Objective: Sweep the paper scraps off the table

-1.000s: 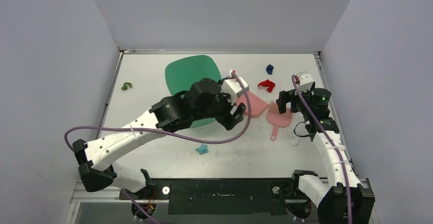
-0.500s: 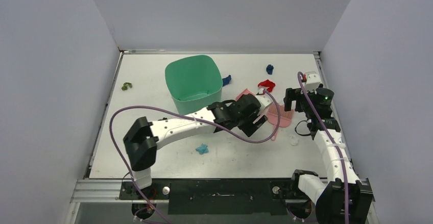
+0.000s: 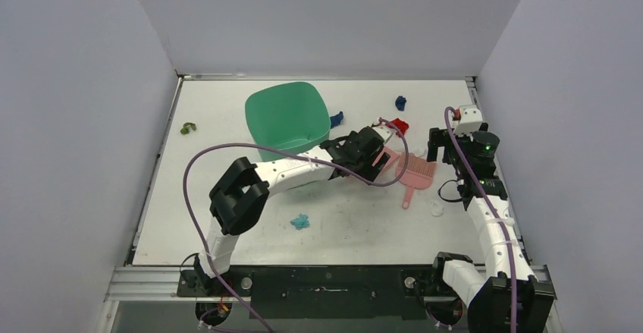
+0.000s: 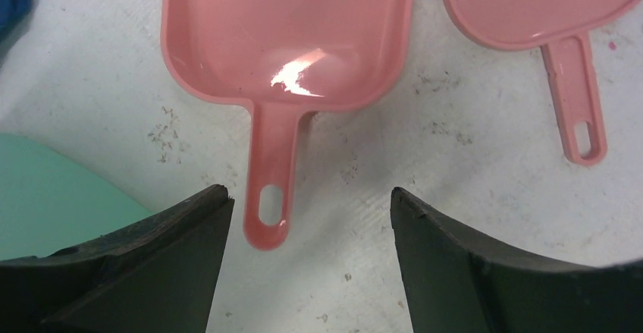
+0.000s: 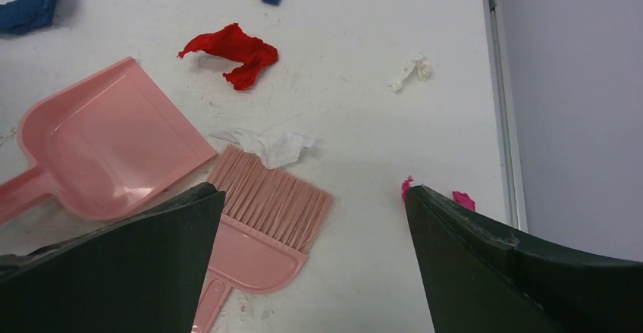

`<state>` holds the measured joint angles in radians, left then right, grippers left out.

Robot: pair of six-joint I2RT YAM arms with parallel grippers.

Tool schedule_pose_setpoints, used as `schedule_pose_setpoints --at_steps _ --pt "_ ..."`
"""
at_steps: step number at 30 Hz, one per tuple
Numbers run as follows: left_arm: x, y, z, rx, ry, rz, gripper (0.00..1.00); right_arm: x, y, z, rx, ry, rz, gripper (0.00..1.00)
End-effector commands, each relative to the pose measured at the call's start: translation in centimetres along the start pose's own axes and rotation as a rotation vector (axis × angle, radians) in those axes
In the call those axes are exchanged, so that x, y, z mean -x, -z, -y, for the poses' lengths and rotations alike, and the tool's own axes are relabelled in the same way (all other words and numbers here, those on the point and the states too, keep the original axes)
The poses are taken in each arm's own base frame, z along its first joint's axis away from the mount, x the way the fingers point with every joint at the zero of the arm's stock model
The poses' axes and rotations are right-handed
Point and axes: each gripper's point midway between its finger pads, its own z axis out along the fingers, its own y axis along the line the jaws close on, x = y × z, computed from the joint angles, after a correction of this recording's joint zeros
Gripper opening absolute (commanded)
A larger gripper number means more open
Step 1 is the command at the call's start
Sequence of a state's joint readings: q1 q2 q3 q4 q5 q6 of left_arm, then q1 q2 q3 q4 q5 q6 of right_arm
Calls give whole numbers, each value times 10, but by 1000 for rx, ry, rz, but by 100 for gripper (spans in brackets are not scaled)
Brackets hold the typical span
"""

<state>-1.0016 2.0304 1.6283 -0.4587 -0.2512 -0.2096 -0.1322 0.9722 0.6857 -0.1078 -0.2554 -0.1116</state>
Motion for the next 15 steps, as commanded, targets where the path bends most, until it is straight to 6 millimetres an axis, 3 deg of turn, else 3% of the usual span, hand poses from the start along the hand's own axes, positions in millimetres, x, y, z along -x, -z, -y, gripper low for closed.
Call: schedule_pose_setpoints --at_steps 1,15 --pt "28 -19 -4 5 62 88 73 15 -1 14 -62 11 49 95" --pt "9 -38 -12 12 50 62 66 11 -1 13 -52 16 41 96"
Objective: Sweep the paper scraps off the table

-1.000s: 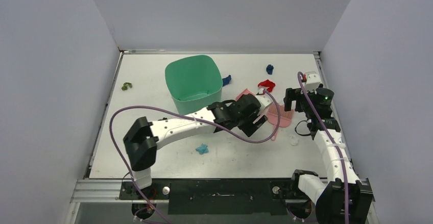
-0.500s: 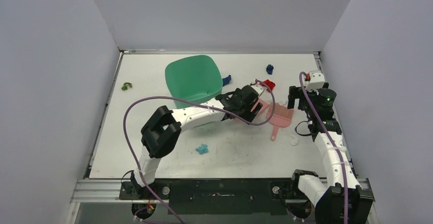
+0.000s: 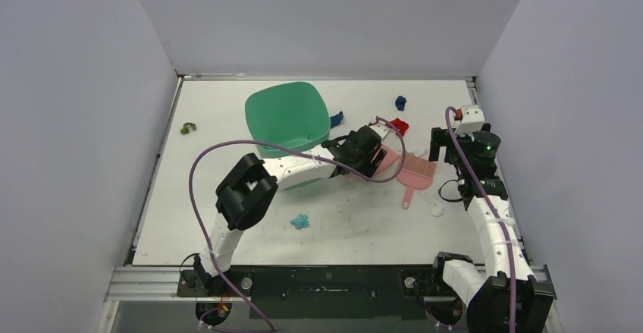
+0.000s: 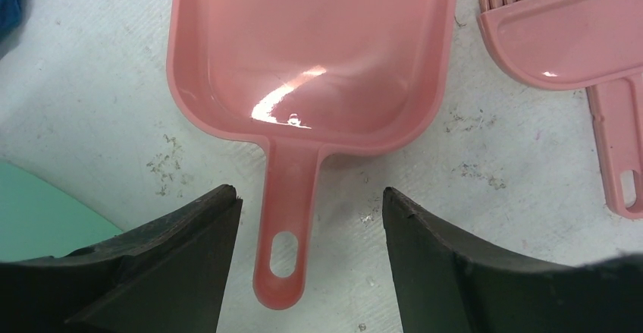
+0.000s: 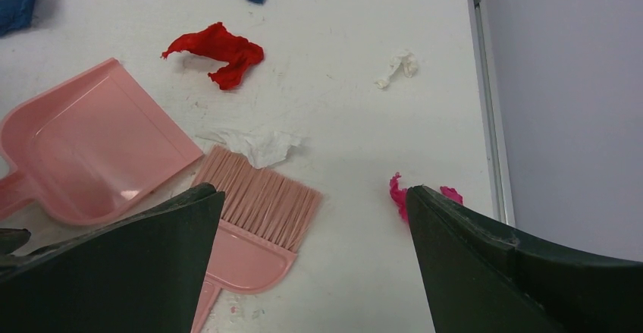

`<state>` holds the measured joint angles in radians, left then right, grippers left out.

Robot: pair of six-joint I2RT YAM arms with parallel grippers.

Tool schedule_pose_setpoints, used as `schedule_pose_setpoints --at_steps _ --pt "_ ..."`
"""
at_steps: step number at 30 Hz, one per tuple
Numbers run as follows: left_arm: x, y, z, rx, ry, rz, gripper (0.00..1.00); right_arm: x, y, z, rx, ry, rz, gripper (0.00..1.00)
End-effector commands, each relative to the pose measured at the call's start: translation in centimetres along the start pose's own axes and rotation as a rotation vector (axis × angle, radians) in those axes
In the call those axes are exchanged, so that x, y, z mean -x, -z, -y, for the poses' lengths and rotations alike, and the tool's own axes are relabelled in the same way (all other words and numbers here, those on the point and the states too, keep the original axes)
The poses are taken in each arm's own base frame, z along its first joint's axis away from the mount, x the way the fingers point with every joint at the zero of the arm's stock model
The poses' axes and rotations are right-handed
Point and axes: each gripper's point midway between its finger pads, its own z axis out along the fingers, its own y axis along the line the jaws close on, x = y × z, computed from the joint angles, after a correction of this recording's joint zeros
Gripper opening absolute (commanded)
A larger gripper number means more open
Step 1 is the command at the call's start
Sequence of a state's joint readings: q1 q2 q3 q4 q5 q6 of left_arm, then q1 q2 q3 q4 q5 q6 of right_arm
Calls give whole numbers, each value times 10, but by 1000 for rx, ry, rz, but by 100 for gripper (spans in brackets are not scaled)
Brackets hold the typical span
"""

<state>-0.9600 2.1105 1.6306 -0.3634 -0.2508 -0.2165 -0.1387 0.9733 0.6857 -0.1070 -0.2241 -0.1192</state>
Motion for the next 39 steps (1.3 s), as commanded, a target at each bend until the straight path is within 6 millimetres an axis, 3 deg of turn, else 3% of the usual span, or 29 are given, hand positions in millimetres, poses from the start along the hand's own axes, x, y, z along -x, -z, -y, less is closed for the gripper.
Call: schedule_pose_setpoints --at_steps 1,8,14,18,22,25,31,39 --pt "11 -3 2 -13 9 48 66 11 -2 5 -12 11 42 96" --pt "9 -6 -2 2 1 41 66 -2 -10 1 17 23 -10 95" --pt "20 6 1 16 -13 67 66 -9 -14 1 23 27 -44 93" --pt "33 28 44 -76 -68 145 66 -4 -12 6 -5 17 -28 93" --pt "31 34 94 -143 -119 142 64 -4 -11 18 -70 1 -30 93" --pt "28 30 119 -188 -111 133 63 -4 -9 28 -112 -14 -36 93" --pt "21 13 141 -239 -27 108 62 -6 -4 44 -160 -68 -36 93" --pt "16 -14 165 -294 72 94 58 -5 0 48 -161 -84 -24 93"
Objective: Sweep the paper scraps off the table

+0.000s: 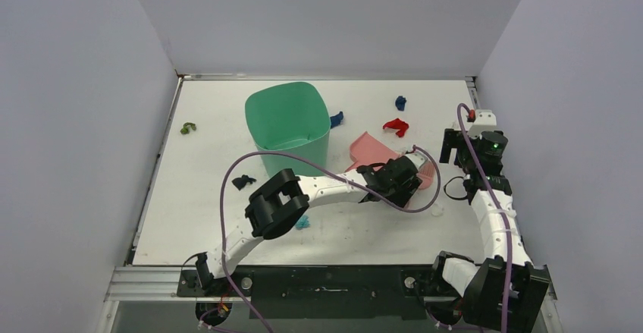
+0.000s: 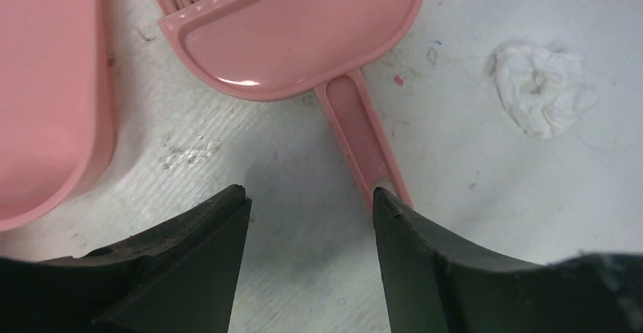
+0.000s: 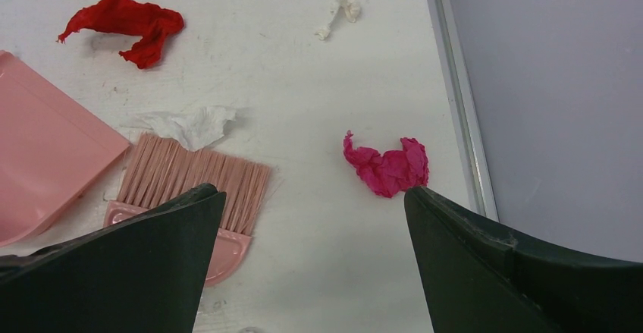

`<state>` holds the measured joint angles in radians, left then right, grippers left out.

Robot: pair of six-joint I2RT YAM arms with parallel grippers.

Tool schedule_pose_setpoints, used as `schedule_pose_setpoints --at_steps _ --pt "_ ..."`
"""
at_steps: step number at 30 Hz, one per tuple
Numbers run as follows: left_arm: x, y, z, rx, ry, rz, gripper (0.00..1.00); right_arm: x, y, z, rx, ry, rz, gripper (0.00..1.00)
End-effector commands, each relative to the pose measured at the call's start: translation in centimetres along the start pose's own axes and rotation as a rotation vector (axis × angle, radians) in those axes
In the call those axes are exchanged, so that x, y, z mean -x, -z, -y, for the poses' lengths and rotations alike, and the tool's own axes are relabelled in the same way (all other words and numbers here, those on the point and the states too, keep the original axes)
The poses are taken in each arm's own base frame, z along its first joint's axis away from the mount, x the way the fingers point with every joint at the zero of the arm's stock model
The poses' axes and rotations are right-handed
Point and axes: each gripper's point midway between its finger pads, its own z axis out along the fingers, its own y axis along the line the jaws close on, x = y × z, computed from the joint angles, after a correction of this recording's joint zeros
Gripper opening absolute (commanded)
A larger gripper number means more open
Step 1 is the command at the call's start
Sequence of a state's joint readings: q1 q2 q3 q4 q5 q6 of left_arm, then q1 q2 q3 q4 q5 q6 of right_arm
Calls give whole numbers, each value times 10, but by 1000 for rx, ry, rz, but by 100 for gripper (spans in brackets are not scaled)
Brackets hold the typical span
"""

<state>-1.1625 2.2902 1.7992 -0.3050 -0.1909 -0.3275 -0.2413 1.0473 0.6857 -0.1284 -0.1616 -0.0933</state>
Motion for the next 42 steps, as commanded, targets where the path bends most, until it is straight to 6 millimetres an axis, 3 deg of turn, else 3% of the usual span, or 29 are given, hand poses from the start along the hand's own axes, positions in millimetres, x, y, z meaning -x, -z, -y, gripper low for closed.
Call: schedule_pose_setpoints --at_steps 1,17,23,27,33,35,36,37,42 --pt "31 -10 25 -87 94 79 58 28 8 6 -20 -14 89 93" --pt "8 -36 40 -56 99 16 49 31 11 10 -22 -26 100 94" --pt "-5 -35 24 80 99 -17 34 34 14 13 -33 -34 114 94" --pt "-11 -21 16 112 98 -34 17 36 16 14 -33 -35 118 94" --pt "-22 20 21 41 200 -50 9 45 27 6 10 -15 138 94" --pt "-36 36 18 28 238 -58 9 52 35 5 17 -6 162 93" --pt "-30 47 21 11 258 -36 8 56 39 5 18 -3 172 94" --pt "-41 54 19 17 263 -45 8 58 42 4 22 -1 178 94" --pt "-59 89 23 52 362 -24 0 61 54 -3 56 -3 195 94"
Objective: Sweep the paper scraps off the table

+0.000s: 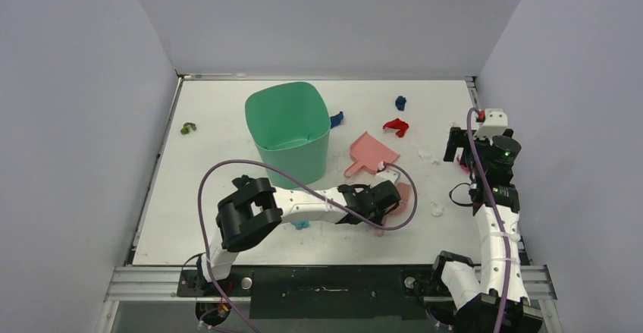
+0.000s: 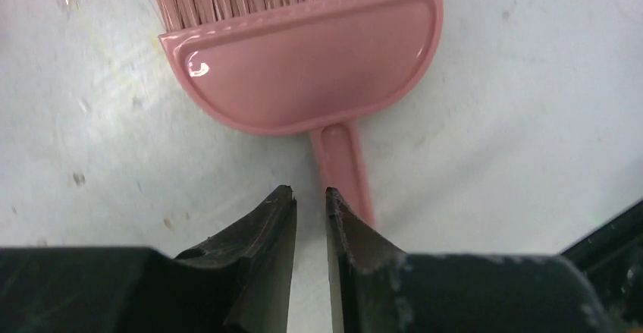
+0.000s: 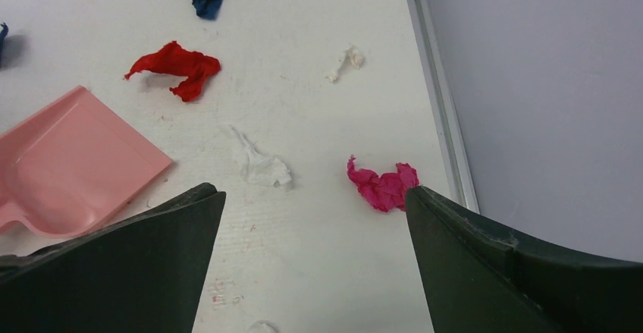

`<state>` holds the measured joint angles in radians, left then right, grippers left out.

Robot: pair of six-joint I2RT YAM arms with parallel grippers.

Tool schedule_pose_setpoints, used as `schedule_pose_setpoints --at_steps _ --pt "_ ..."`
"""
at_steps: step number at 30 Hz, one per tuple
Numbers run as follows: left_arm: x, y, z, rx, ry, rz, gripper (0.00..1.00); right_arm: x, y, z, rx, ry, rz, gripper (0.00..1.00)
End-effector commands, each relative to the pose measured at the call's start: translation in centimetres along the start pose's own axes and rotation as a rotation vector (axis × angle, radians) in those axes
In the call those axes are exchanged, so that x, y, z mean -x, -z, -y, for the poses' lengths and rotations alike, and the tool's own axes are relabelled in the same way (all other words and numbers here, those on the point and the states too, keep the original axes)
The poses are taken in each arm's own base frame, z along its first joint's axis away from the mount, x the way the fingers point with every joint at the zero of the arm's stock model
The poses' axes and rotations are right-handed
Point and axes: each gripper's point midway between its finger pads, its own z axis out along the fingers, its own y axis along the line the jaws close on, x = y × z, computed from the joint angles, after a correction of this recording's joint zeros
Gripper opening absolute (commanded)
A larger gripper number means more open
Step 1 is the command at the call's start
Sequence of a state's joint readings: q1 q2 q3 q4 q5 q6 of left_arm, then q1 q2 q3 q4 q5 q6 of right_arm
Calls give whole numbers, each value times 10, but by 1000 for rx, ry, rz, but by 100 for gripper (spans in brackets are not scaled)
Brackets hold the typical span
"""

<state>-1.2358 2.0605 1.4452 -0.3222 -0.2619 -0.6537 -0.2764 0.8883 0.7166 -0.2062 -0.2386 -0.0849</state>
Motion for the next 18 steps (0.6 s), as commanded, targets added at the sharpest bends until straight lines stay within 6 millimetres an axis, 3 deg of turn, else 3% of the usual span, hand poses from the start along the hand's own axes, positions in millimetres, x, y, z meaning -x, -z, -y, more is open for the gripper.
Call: schedule_pose_setpoints --at_steps 1,6,10,12,16,18 --pt "0 38 21 -48 161 63 0 28 14 -6 36 5 75 94" --pt "-4 31 44 -128 374 93 1 19 17 -12 76 31 35 94" --pt "16 23 75 -220 403 109 24 6 21 -10 87 107 -48 94" --pt "26 31 83 -224 369 126 31 0 27 -13 129 183 -93 94" --pt "28 59 65 -188 316 162 39 -16 39 -23 247 362 -157 97" --pt "19 71 43 -147 262 169 42 -25 40 -24 280 424 -180 97"
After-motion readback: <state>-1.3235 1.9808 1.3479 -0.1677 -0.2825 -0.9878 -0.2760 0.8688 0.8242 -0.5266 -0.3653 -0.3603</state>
